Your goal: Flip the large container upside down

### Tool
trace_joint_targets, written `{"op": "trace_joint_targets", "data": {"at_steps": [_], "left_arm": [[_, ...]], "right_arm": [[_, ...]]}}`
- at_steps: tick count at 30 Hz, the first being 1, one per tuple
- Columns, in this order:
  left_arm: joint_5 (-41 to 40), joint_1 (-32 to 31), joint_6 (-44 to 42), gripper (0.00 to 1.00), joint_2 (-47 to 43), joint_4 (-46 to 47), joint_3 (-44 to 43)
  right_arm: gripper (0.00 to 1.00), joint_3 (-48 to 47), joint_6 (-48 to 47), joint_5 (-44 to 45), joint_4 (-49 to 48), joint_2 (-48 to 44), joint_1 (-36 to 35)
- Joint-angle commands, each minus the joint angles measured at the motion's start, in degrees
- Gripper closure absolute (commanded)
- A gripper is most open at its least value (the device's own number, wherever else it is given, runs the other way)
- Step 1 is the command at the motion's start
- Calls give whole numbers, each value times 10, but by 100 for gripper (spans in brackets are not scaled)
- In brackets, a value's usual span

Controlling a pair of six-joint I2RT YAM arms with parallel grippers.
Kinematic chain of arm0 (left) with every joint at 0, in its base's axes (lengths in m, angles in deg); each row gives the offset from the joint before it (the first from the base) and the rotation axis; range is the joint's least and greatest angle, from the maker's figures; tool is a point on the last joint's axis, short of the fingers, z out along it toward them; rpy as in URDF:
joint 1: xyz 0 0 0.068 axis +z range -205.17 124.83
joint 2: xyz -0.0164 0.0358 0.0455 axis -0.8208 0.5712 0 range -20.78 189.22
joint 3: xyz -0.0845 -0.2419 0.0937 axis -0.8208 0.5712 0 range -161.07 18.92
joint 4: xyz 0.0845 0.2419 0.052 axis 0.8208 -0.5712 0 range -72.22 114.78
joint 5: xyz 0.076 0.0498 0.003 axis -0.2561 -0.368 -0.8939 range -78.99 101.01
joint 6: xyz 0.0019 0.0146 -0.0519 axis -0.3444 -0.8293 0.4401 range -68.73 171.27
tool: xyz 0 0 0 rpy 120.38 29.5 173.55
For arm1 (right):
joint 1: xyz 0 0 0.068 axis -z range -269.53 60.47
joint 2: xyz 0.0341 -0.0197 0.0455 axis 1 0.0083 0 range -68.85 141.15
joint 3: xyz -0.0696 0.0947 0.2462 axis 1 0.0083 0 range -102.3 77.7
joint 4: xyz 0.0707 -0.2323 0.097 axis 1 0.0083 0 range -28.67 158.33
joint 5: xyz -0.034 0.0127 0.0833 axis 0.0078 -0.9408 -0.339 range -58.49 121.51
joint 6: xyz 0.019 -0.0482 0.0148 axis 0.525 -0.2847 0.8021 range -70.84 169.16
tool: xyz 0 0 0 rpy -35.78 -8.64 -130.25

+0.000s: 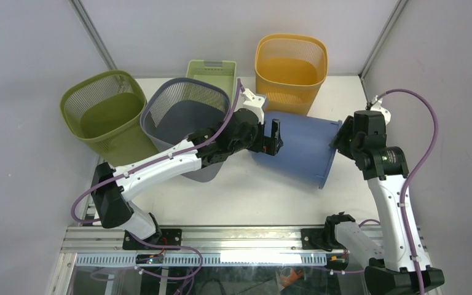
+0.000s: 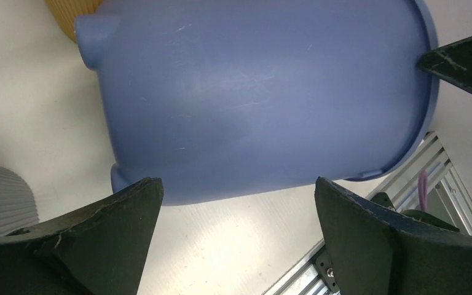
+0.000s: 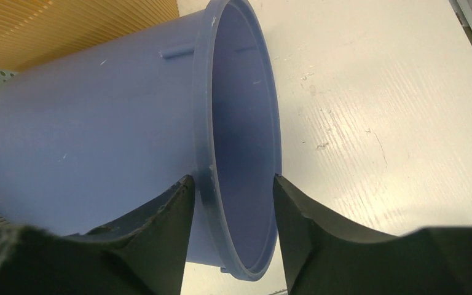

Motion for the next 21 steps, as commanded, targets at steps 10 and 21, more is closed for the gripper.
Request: {"op": "trace_joint_targets", "data": {"at_steps": [10, 21], "left_arm": [[52, 10, 14, 1, 9, 28, -31], [122, 20, 53, 1, 33, -63, -51]], "right_arm": [[85, 15, -29, 32, 16, -22, 1], [100, 21, -46, 23, 11, -19, 3]]}}
